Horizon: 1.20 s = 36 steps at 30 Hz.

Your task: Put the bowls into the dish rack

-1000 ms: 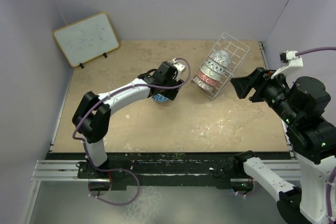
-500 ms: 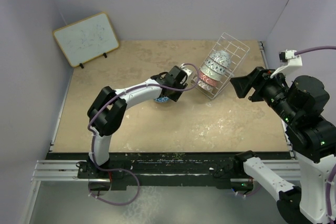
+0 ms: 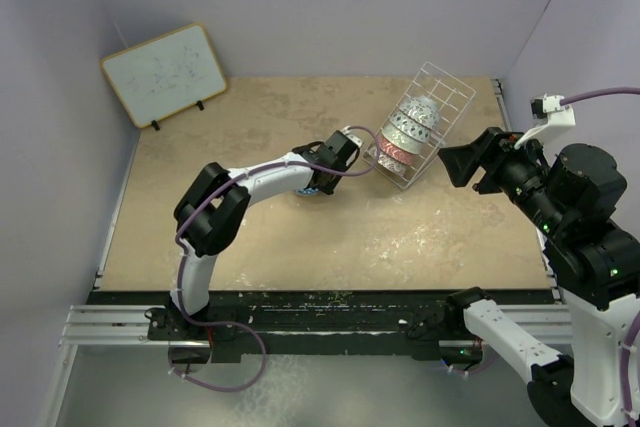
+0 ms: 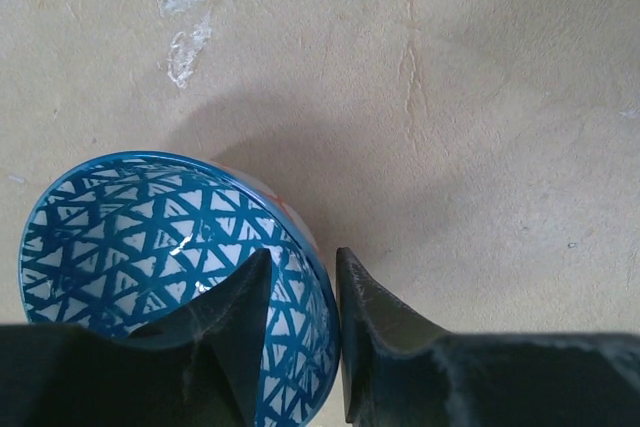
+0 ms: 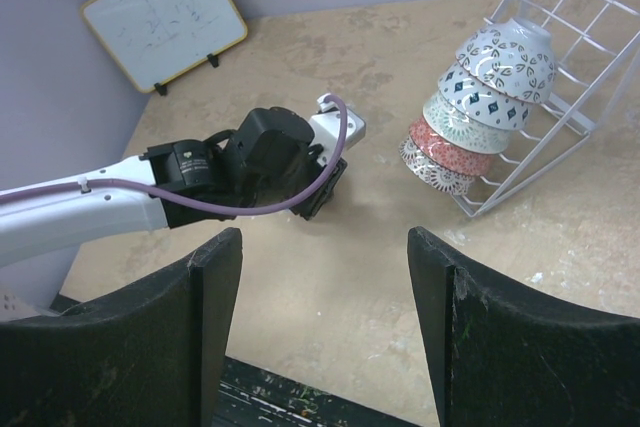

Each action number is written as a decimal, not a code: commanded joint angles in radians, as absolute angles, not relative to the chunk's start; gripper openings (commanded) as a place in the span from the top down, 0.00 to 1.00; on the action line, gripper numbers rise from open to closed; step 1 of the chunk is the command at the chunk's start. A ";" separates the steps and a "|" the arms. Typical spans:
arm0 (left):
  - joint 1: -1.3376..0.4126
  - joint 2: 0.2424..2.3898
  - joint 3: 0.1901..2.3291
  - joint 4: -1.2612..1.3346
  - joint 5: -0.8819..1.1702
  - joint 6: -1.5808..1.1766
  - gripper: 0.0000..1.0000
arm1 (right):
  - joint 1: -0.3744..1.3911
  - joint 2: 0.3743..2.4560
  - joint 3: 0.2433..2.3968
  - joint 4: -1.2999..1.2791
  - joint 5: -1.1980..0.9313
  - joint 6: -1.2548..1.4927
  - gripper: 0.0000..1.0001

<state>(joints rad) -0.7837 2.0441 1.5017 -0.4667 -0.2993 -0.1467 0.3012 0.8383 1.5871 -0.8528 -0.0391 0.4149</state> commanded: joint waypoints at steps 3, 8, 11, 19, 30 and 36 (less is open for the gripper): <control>-0.804 2.026 1.548 -0.481 -0.352 -0.156 0.71 | 0.306 0.841 1.580 -0.800 -0.021 0.408 0.30; -0.810 2.031 1.553 -0.486 -0.350 -0.155 0.83 | 0.305 0.838 1.580 -0.801 -0.020 0.407 0.30; -0.810 2.036 1.555 -0.489 -0.336 -0.157 0.99 | 0.306 0.834 1.583 -0.806 -0.018 0.408 0.30; -0.810 1.924 1.535 -0.437 -0.262 -0.231 1.00 | 0.306 0.831 1.600 -0.816 -0.010 0.409 0.30; -0.785 1.606 1.534 -0.272 -0.106 -0.445 1.00 | 0.307 0.843 1.670 -0.839 -0.023 0.407 0.31; -0.737 1.500 1.472 -0.018 0.049 -0.644 1.00 | 0.307 0.869 1.750 -0.846 -0.033 0.405 0.31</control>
<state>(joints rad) -0.7696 1.5646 1.5017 -0.2714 -0.0662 -0.4793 0.3012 0.8478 1.6836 -0.8700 -0.0357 0.4141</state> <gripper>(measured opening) 0.038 0.692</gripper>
